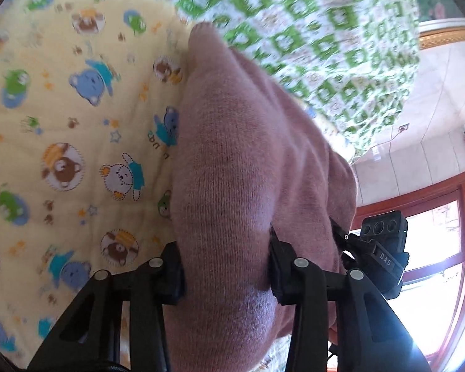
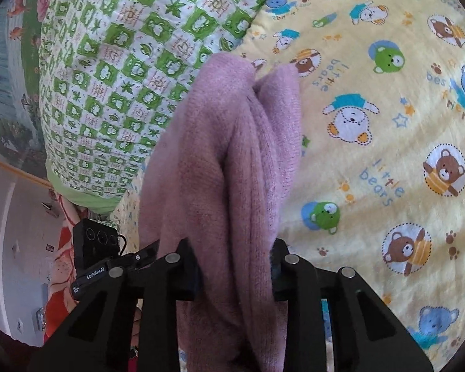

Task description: Fold small clothes

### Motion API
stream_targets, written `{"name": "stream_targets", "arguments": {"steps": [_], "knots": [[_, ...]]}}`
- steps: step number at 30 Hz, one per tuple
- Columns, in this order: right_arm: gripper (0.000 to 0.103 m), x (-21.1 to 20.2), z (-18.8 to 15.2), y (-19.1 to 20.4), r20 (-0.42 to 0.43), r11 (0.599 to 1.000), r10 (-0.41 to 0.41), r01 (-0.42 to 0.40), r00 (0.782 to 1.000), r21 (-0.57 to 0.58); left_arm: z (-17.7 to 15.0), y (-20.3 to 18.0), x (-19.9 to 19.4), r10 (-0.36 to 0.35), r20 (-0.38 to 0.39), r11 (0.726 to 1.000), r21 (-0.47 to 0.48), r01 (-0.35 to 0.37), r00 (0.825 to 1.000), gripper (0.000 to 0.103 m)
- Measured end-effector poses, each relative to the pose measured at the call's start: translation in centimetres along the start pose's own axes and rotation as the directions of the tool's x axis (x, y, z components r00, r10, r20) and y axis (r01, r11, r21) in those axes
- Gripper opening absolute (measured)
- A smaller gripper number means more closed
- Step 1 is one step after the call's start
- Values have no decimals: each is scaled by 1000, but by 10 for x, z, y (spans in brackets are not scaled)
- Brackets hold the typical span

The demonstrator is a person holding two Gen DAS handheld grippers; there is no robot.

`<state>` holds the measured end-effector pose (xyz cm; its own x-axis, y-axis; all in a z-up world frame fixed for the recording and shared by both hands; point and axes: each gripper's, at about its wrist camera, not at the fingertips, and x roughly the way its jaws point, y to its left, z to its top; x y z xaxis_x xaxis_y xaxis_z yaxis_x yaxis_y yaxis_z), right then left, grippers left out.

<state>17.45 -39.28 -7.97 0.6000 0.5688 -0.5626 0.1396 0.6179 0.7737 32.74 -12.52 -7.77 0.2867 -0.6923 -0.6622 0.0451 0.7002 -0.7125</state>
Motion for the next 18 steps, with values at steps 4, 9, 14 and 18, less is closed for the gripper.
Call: {"name": "stream_targets", "arguments": {"steps": [4,9,14,18], "knots": [[29,-3,-12,35,1,998,49,-48,999,-42,-8,-3,-45,18,62,999,29,-19,998,40],[29,12,-38,78,-33,988,124,-126,992,-87,-21,19,-109,36,128,999,7,-37,991,40],[29,49,-78,109,-122,976,170,-184,978,-112,-38,56,-164,88,173,996,-36,-83,981,40],[29,88,-115,131,-199,968,193,-219,961,-121,-54,92,-203,115,204,990,-104,-96,972,40]]}}
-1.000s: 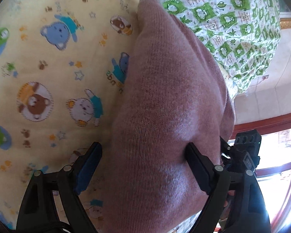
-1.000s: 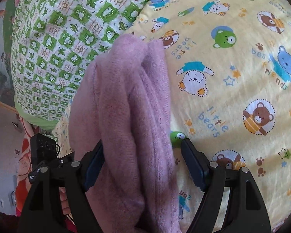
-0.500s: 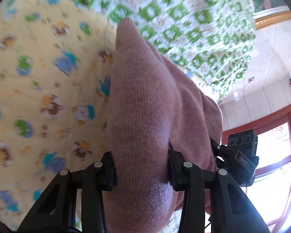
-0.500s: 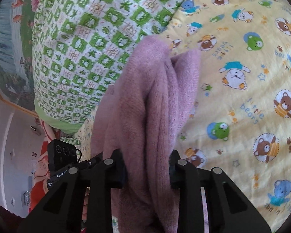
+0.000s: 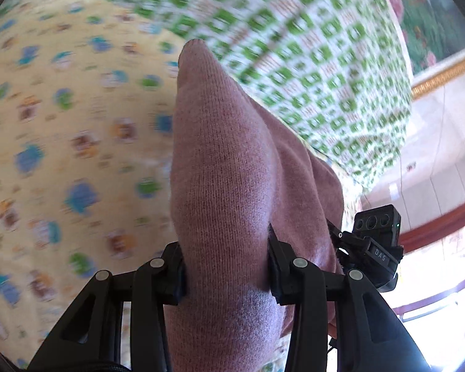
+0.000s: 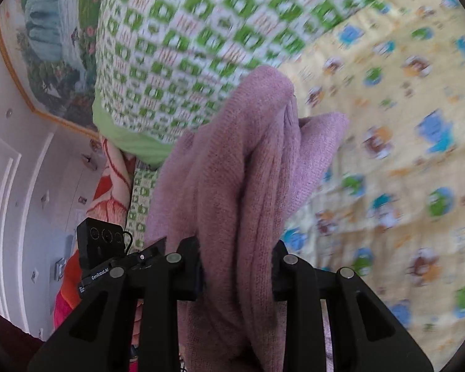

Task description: Fold small clothes

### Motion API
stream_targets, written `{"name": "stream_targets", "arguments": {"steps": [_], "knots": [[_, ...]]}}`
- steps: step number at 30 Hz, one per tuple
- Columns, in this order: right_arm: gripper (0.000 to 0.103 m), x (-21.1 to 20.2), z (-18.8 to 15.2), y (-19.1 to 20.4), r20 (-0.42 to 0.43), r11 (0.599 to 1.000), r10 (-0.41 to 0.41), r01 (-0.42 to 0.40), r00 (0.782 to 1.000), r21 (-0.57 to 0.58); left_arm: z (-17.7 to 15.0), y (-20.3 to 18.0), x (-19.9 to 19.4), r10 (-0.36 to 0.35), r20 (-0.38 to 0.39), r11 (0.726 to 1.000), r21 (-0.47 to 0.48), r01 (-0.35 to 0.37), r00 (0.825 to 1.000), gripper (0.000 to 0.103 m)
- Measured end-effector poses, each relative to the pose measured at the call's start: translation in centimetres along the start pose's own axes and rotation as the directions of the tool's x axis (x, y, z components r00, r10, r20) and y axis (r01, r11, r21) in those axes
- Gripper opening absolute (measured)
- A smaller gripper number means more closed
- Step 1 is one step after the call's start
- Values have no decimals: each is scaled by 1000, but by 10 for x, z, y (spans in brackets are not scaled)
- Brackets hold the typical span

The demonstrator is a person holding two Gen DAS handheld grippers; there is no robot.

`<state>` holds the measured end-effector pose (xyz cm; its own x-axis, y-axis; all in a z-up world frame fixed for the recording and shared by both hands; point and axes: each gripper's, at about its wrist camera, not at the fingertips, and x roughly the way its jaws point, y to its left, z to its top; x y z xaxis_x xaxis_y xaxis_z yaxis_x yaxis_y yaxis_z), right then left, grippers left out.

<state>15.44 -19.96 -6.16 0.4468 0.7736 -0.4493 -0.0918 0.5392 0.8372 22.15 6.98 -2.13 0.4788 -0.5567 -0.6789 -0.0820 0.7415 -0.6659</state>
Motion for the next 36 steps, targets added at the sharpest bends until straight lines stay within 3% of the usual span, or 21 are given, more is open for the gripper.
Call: {"name": "stream_targets", "arguments": {"steps": [6,14,21,24,36], "knots": [[29,51,-26,7,-90,1000,23,-23,996,2,-10,56,-29,19,25,997,-76,-17,999,40],[30,77,-42,-28,-175,998,-32,42,984,52,-26,113,-19,24,-17,988,-152,-26,1000,43],[34,86,-41,-38,-188,996,-75,83,979,37,-29,125,-13,53,-7,988,-143,-54,999,54],[41,83,-40,-37,-188,994,-90,100,978,47,-27,119,-15,76,-10,988,-135,-77,997,55],[42,6,-68,-8,-57,990,-132,134,990,33,-58,104,-52,102,-8,990,-102,-102,995,61]]}}
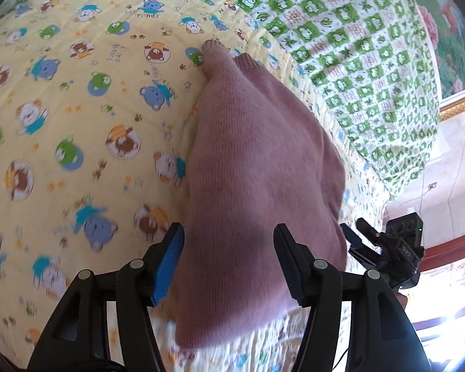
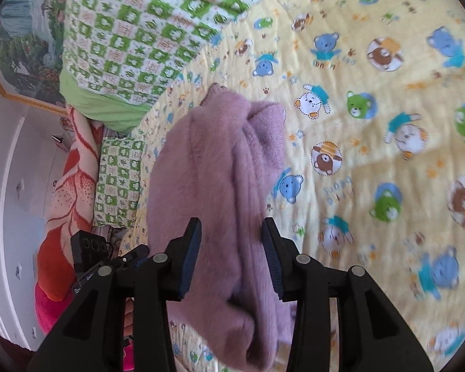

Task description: Fold small clothes

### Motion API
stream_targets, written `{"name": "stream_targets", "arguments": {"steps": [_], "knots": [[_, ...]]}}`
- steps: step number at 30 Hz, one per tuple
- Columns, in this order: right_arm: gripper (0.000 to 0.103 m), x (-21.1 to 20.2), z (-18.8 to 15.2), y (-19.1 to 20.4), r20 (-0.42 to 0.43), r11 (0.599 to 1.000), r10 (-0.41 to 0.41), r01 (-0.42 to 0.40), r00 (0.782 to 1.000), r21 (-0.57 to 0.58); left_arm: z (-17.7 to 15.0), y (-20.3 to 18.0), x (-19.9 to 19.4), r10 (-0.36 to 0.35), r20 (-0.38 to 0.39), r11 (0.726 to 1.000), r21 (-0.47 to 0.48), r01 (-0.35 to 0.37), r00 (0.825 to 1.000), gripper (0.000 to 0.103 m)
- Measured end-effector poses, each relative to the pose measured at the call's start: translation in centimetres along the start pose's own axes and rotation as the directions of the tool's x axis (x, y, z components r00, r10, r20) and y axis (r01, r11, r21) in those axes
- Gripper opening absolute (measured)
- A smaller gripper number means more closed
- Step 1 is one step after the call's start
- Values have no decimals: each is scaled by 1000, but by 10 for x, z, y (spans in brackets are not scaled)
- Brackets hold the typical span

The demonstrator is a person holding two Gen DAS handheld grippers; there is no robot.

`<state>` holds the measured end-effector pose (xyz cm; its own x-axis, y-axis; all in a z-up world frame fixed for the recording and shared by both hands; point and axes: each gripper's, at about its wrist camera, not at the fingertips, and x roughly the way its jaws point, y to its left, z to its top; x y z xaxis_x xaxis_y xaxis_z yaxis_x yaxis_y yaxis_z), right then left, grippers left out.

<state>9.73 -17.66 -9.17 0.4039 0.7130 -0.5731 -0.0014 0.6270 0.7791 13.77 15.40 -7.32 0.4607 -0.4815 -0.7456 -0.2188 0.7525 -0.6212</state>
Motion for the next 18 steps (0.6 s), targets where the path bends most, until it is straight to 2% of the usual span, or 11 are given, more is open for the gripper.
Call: {"name": "stream_targets", "arguments": {"steps": [5,8,13,14,15,18], "knots": [[42,-18,-30,20,-10,998,10,-11,1000,-63,-27,0,-4,9,-30,1000,28,-8,1000,63],[42,-11,-49,26,-45,992,-59,53,997,-115,-39,1,-3,19,-49,999,41,-17,999,63],[41,3,-68,18,-81,985,-131,120,988,-127,-50,12,2,28,-66,999,23,-27,997,63],[32,4,-70,17,-85,984,-135,124,987,-125,-50,14,3,29,-71,999,20,-28,997,63],[14,5,-72,16,-86,983,-145,134,986,-126,-52,15,4,32,-75,999,21,-31,997,63],[10,-7,-71,23,-48,982,-133,125,990,-142,-55,12,4,50,-74,998,45,-47,996,63]]}}
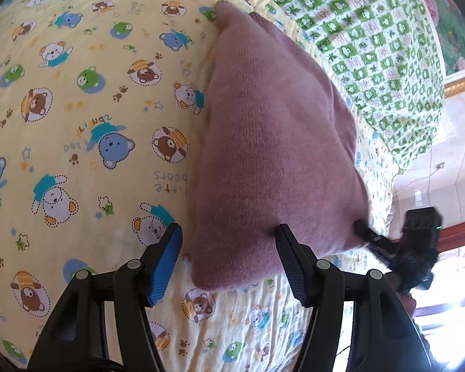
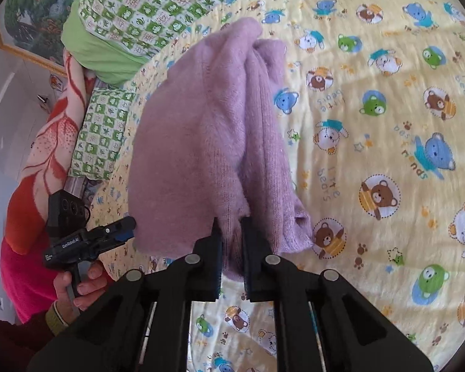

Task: Fold small clothes
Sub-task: 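Lower the folded sweater onto the quilt and open both tools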

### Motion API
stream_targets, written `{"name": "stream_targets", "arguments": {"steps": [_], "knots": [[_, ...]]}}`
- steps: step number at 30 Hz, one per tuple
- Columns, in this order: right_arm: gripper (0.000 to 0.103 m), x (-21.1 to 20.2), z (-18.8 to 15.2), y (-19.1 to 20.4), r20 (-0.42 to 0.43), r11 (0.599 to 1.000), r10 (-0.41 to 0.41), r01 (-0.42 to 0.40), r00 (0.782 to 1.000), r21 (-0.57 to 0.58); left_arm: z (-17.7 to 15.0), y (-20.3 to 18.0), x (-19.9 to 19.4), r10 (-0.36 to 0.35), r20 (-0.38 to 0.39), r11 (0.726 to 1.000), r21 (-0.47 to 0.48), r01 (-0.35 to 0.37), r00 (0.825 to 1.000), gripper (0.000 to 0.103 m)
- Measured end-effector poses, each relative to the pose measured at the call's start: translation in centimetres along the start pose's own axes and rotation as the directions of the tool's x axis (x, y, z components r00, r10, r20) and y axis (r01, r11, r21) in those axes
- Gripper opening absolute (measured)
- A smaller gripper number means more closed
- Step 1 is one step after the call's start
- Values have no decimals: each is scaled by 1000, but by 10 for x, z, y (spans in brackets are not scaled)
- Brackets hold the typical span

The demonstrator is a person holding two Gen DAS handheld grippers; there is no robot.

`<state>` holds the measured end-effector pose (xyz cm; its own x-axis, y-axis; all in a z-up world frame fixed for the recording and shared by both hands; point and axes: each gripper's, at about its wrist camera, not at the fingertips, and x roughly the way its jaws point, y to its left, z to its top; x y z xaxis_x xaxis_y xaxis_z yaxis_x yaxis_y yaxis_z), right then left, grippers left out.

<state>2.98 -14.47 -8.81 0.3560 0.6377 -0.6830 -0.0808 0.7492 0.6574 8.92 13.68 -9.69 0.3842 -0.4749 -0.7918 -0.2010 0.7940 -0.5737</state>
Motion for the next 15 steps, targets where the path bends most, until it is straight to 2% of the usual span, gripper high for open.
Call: {"name": "stream_targets", "arguments": {"steps": [3,10,15], "knots": [[9,-13,2,7,43,999,17,-15,999,-34,-1,-3,2,15,-7,1000,12,-15,1000,62],[8,7,-7,-15,-13,988,-147,146,989,-58,-7,-8,17,47,-44,998,34,-46,998,61],[9,15,-9,-23,-13,985,-169,169,985,-25,-10,-11,20,69,-46,997,46,-66,997,61]]}}
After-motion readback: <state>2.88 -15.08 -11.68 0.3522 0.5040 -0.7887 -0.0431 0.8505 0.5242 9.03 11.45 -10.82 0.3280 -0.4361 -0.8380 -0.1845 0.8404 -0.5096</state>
